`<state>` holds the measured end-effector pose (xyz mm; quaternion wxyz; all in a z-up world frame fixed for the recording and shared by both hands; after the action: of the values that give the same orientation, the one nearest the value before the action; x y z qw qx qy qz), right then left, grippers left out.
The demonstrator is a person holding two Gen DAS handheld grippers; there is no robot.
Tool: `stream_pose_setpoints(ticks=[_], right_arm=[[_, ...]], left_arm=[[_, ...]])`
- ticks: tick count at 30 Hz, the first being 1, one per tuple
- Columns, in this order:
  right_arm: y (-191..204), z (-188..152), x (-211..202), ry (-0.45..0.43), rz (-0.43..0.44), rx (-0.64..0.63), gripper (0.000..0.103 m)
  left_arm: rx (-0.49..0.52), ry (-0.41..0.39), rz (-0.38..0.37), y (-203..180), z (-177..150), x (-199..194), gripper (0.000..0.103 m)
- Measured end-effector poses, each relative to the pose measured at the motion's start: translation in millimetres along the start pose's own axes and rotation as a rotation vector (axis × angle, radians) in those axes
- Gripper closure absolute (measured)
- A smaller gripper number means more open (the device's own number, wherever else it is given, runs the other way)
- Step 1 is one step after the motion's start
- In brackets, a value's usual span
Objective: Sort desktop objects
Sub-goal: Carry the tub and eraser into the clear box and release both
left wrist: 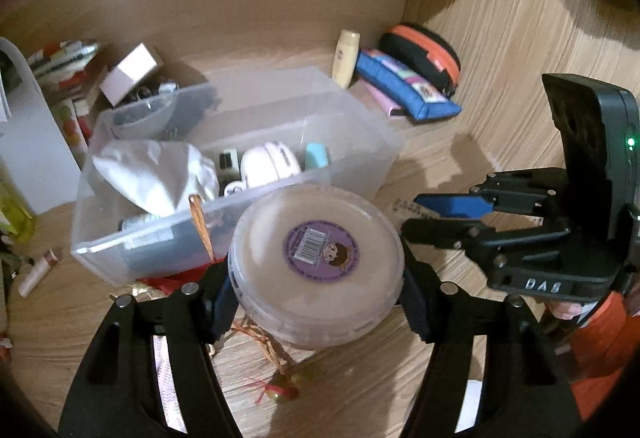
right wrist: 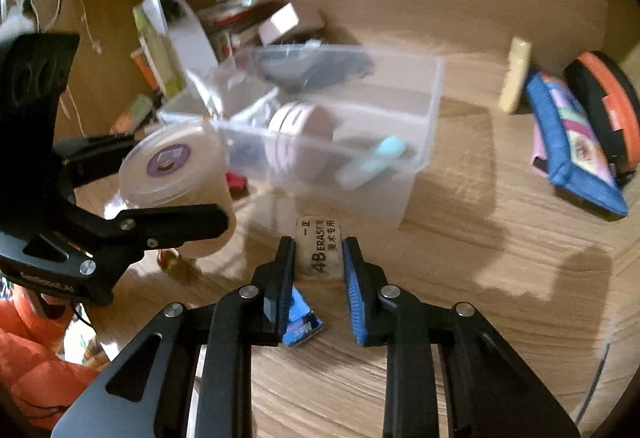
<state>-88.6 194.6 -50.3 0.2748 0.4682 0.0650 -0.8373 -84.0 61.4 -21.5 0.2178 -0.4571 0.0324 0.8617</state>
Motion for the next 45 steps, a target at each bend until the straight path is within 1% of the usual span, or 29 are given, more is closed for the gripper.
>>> stream_pose_setpoints(ticks=[4,9,12,16,20,22,24,29,34,38,40,43,45], right_arm=[[-2.2,7.8,-19.3,-0.059,-0.004,0.018,0.081],[-7.1,20.0,-34.9,-0.118,0.002,0.037,0.081],[-8.1,30.3,-39.0,-0.15,-0.003,0.029,0.081],[-9.1,41.4,-38.6,-0.166,0.0,0.022,0.081],[-10.2,54.0,-26.5,-0.153,0.001,0.02,0.081],[-11.3,58.7,-18.3,-0.139,0.003,0.021,0.081],[-12.5,63.0,-8.1,-0.12,0.001,0.021,0.081],[-15.1,68.4,8.0,-0.089,0.0,0.025,0.081],[-20.1,70.0,18.9,-0.063,-0.012,0.034,0.081],[-21.9,70.1,25.4,-0.045,-0.017,0.036,0.081],[-21.8,69.7,26.6,-0.045,-0.028,0.032,0.081],[-20.8,69.2,28.1,-0.039,-0.038,0.028,0.081],[-19.4,68.2,28.3,-0.041,-0.05,0.02,0.078]], left_arm=[[-0.027,-0.041,-0.013,5.7,11.0,-12.3,0.036],[-0.086,-0.107,-0.043,23.5,27.9,-32.9,0.036],[-0.109,-0.131,-0.018,31.7,40.2,-37.0,0.036],[-0.139,-0.13,0.032,43.7,50.6,-32.3,0.036],[-0.192,-0.112,0.028,58.2,58.5,-19.8,0.036],[-0.208,-0.104,0.038,62.9,59.8,-14.4,0.036],[-0.214,-0.093,0.056,66.1,61.5,-6.9,0.036],[-0.229,-0.07,0.075,74.0,64.9,9.2,0.038],[-0.251,-0.059,0.068,81.4,66.3,17.1,0.038],[-0.248,-0.029,0.097,84.3,64.8,26.3,0.042],[-0.234,-0.02,0.105,82.7,63.9,29.8,0.042],[-0.201,-0.03,0.148,76.2,63.7,28.6,0.042],[-0.18,-0.044,0.167,71.4,63.0,24.6,0.038]])
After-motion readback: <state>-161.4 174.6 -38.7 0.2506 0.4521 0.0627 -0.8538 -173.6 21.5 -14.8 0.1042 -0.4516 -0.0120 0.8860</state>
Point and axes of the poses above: each gripper's, at about its wrist camera, not at the fingertips, and x roughly the way its jaws point, y to its left, z to its top, the point moved 3 cm from there along x, roughly the way its jaws point, and after that the axes turned 8 degrees about y, right-handed, at the moved point
